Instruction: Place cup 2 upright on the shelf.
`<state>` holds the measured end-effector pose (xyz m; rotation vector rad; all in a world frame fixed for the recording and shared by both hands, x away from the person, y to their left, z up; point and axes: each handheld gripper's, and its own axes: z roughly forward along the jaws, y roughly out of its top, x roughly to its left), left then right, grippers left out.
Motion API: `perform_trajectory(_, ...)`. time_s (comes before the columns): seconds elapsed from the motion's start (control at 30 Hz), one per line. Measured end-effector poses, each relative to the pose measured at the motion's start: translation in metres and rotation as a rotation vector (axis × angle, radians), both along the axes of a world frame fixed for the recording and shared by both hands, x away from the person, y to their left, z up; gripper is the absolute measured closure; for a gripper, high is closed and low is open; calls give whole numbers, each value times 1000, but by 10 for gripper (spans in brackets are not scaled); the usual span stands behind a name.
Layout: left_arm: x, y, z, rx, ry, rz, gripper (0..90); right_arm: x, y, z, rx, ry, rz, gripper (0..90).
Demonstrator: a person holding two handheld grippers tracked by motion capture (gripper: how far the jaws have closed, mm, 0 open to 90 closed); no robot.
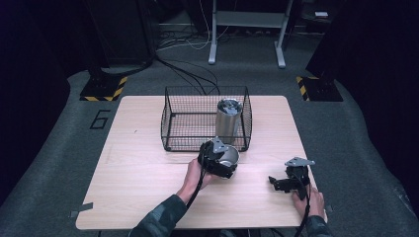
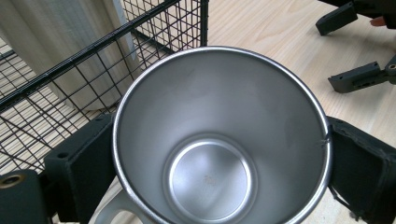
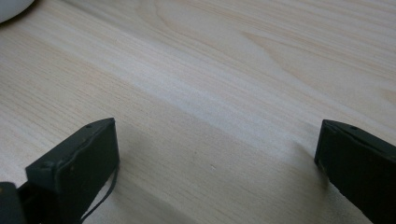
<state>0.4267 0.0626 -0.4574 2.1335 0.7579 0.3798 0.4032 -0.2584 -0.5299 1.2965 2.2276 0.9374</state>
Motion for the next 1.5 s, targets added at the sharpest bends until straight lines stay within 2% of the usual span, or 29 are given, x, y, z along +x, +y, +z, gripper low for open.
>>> perform_trajectory(0.1,-2,4,2,-2,-8,-2,63,0,0,0,0,1,0,0)
perform_trajectory(0.23,-6,9,6,-13,2,-11,63,0,0,0,-2,3,0,0)
perform_trajectory(0.27,-7,11,8,-2,-8,-12,63,0,0,0,-3,3,0,0)
perform_trajectory(0.53,-13,24,17,-8,-7,-22,63,0,0,0,-2,2,0,0)
perform_trajectory(0.87,-20,37,29,-6,-34,-25,63,0,0,0,0,0,0,0)
perform_trajectory(1.0,-21,41,35,-24,-26,-20,63,0,0,0,0,0,0,0)
perform_trajectory(1.33,-21,54,53,-17,-59,-14,63,0,0,0,0,1,-1,0)
perform_trajectory(1.5,-21,58,61,-18,-57,-21,63,0,0,0,0,0,0,0)
